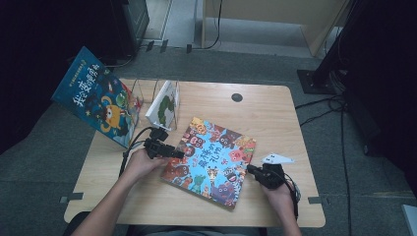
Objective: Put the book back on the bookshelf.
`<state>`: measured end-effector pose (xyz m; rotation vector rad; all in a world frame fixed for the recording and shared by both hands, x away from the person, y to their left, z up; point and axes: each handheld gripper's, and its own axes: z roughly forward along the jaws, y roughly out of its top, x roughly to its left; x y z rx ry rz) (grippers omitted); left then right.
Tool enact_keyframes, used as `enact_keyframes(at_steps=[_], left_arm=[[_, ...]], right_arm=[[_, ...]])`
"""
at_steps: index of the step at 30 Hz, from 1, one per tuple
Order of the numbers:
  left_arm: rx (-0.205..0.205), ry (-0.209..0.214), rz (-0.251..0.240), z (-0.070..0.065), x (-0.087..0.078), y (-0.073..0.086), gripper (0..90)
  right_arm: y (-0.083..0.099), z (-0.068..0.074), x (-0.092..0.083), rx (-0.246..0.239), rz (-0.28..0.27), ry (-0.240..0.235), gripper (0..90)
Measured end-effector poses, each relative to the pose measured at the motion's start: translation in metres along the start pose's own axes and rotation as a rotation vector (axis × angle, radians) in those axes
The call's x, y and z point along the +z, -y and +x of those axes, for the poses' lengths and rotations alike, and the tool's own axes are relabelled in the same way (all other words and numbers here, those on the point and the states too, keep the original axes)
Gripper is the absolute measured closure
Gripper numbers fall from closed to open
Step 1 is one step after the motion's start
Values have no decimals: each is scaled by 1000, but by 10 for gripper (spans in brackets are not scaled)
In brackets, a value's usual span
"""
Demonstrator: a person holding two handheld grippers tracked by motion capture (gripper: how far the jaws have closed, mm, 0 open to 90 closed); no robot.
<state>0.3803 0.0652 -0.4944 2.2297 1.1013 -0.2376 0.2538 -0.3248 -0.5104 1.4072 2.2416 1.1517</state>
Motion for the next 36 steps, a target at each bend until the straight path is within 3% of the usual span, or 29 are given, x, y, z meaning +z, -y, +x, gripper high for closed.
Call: enact_keyframes(at_steps=[2, 4, 7, 14, 19, 21, 25, 29, 31, 36], left_arm=[[27, -10, 4, -2, 1, 0, 340], [24, -14, 9, -4, 2, -1, 313], [48, -59, 14, -9, 3, -1, 336], [-10, -23, 25, -6, 2, -4, 350], [-38, -26, 38, -4, 2, -6, 331], [-39, -39, 44, -5, 2, -8, 312], [-42, -24, 45, -3, 1, -7, 296], [-42, -36, 50, -4, 2, -8, 304], [-27, -73, 69, -6, 1, -10, 361], [-62, -72, 88, -5, 1, -15, 396]], right_arm=[[0, 0, 0, -3, -1, -1, 900], [0, -1, 0, -1, 1, -7, 900], [0, -1, 0, 2, 2, -9, 900], [-3, -1, 4, 0, -2, -16, 900], [-6, -2, 8, 8, -4, -26, 900], [-8, -1, 10, 13, -4, -30, 900], [-8, -1, 11, 12, -7, -31, 900], [-8, -2, 11, 14, -9, -33, 900], [-8, -1, 11, 9, -5, -31, 900], [-9, -2, 11, 7, 1, -38, 900]])
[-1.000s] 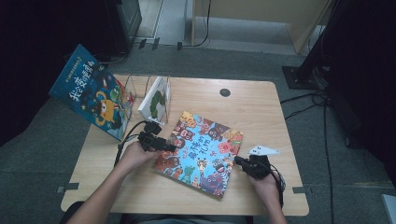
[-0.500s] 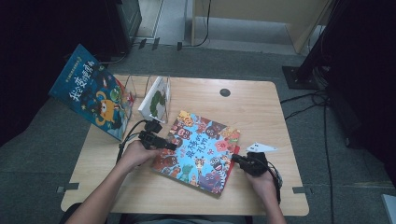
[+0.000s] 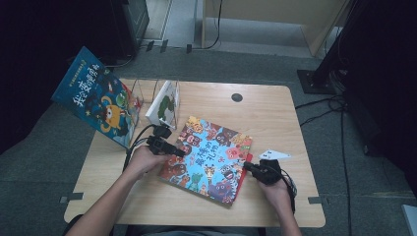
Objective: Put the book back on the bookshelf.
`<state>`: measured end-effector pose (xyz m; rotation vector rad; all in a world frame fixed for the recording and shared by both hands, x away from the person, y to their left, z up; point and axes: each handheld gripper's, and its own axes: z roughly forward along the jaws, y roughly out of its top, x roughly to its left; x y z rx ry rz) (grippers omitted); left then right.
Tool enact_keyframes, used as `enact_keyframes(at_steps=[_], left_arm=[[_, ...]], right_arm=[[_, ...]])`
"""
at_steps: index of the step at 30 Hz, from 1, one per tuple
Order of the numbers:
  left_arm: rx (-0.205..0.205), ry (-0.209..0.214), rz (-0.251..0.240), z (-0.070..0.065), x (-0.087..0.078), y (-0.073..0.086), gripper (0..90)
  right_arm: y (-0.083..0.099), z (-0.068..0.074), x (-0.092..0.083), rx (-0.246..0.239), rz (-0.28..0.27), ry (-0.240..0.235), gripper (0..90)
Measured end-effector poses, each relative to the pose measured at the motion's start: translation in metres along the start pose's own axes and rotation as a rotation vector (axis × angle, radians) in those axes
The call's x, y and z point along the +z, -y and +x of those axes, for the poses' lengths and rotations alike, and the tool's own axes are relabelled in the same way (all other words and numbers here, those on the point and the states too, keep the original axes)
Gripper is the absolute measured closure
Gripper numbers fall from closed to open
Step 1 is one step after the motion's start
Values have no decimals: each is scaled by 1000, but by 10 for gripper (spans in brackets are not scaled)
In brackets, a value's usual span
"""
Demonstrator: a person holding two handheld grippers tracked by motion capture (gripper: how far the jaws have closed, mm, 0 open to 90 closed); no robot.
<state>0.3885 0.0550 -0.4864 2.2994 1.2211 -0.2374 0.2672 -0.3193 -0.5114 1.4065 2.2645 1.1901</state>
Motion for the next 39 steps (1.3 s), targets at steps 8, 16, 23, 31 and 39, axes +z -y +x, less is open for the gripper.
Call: enact_keyframes(at_steps=[8, 16, 23, 31, 39], left_arm=[[-19, 27, -24, -3, -18, -2, 464], [13, 82, -96, -24, -60, -13, 496], [29, 171, -67, -48, -86, -32, 577], [40, 113, 30, -62, -96, -51, 612], [27, 173, 57, -67, -102, -67, 714]], right_arm=[[0, -4, 0, 20, -1, -31, 900], [0, -6, 1, 28, -1, -51, 900], [-6, 4, 13, -19, -7, -95, 900], [-16, 18, 28, -95, -5, -95, 900], [-24, 28, 40, -147, -12, -97, 871]])
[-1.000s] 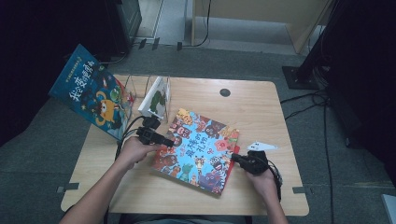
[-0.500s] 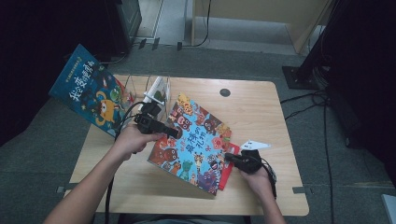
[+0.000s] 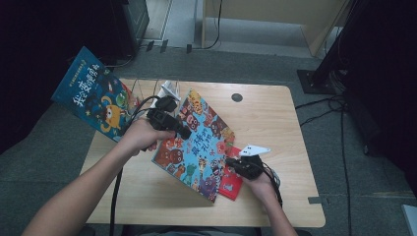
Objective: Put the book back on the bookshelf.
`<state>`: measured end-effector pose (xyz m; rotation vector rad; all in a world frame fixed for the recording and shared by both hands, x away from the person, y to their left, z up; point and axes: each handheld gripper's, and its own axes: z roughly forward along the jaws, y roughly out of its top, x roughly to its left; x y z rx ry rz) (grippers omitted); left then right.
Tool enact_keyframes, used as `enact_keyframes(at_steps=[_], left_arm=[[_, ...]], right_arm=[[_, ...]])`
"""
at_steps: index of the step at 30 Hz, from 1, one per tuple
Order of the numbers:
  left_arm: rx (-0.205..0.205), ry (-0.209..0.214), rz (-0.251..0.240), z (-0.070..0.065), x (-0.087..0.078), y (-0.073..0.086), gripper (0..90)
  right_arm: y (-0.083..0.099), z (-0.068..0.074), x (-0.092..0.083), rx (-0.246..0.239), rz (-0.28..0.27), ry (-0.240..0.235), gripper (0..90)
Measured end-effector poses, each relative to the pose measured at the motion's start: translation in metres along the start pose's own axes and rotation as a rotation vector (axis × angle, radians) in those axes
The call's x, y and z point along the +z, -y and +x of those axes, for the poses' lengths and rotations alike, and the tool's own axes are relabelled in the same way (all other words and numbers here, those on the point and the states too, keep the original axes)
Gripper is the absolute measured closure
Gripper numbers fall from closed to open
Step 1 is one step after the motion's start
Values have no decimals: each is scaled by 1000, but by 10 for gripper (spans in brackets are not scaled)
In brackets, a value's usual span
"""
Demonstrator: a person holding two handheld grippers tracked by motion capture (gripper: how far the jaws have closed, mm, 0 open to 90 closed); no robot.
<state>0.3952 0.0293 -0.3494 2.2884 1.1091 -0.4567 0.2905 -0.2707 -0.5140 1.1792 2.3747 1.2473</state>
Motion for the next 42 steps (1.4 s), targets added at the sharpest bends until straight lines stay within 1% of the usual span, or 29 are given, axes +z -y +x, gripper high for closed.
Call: enact_keyframes(at_steps=[1, 2, 4, 5, 6, 7, 9, 11, 12, 15, 17, 18, 19, 22, 26, 30, 34, 37, 39, 41, 42], left_arm=[[-13, 13, 9, -1, -1, -3, 734], [-19, 15, 16, -2, -2, -5, 744], [-27, 18, 22, -2, -4, -10, 761], [-36, 19, 27, -2, -4, -11, 767], [-53, 21, 34, -2, -5, -13, 775], [-59, 21, 52, -2, -6, -15, 780], [-74, 14, 77, -4, -9, -19, 792], [-79, 5, 93, -8, -13, -22, 803], [-75, 0, 102, -9, -15, -24, 810], [-42, -25, 119, -16, -21, -24, 814], [-34, -40, 128, -19, -23, -22, 815], [-34, -43, 123, -20, -24, -21, 814], [-26, -48, 127, -21, -26, -19, 814], [-11, -48, 122, -23, -34, -14, 813], [-8, -30, 84, -22, -50, -3, 814], [-18, -28, 40, -20, -70, 12, 813], [-45, -38, 22, -12, -86, 29, 813], [-83, -47, -1, -3, -95, 43, 811], [-100, -56, -12, 3, -100, 51, 811], [-118, -67, -24, 9, -106, 60, 810], [-127, -71, -29, 11, -109, 64, 810]], right_arm=[[0, 0, 0, 0, 1, -1, 861], [-2, -1, 1, 9, 6, -8, 842], [-3, 0, 1, -3, 9, -7, 772], [-4, 0, 1, -8, 17, -13, 733], [-5, -1, 0, -11, 26, -16, 726], [-6, -2, -1, -15, 32, -8, 722], [-6, -6, -8, -3, 14, 8, 721], [-5, -11, -17, 20, -15, 25, 721], [-4, -14, -20, 28, -25, 30, 721], [-3, -18, -24, 42, -34, 34, 722], [-3, -19, -25, 45, -36, 33, 721], [-3, -19, -24, 42, -36, 33, 721], [-3, -18, -24, 40, -34, 32, 721], [-4, -16, -22, 32, -30, 26, 716], [-5, -14, -18, 25, -30, 18, 698], [-8, -12, -15, 11, -40, 18, 690], [-10, -12, -12, 1, -52, 21, 679], [-15, -13, -8, 2, -34, 12, 649], [-16, -12, -5, -10, -39, 18, 641], [-18, -12, -1, -20, -23, 20, 625], [-19, -11, 0, -29, -25, 23, 624]])
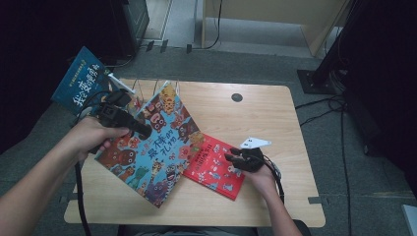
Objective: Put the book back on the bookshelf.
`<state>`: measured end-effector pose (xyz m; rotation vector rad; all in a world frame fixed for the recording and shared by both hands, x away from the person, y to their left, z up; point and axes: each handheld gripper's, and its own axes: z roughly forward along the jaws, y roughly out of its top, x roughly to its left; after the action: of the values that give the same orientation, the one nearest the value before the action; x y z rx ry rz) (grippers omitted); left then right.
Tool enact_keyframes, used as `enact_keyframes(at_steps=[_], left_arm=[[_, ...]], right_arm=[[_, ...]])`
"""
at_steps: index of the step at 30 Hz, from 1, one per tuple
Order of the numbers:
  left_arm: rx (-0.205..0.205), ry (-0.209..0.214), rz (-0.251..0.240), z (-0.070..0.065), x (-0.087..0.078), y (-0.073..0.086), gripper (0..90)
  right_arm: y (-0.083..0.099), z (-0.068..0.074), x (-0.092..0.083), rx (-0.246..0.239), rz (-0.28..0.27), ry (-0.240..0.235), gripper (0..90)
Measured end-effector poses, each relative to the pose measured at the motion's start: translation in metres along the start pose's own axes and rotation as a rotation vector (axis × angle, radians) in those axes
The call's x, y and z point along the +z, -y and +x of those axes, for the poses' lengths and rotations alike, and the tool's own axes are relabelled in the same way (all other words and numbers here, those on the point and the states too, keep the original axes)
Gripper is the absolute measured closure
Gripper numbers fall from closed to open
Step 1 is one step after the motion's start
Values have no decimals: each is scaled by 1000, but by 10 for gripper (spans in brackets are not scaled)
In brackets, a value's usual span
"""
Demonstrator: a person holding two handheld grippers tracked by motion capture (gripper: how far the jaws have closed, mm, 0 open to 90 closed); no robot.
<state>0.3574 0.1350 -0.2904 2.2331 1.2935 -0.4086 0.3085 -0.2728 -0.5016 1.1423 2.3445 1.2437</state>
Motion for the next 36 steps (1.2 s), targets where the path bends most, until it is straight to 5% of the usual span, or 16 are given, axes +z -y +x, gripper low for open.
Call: enact_keyframes(at_steps=[9, 15, 20, 36], left_arm=[[-90, -7, -68, 25, -29, 35, 811], [-147, -32, -103, 39, -48, 55, 811], [-192, -44, -128, 52, -63, 70, 812], [-307, -193, -195, 88, -120, 86, 810]], right_arm=[[-2, -2, 7, -9, -5, -3, 618], [-3, -1, 14, -19, 64, -18, 607], [-3, 0, 16, -35, 60, -24, 596], [-3, 0, 17, -51, 57, -16, 592]])
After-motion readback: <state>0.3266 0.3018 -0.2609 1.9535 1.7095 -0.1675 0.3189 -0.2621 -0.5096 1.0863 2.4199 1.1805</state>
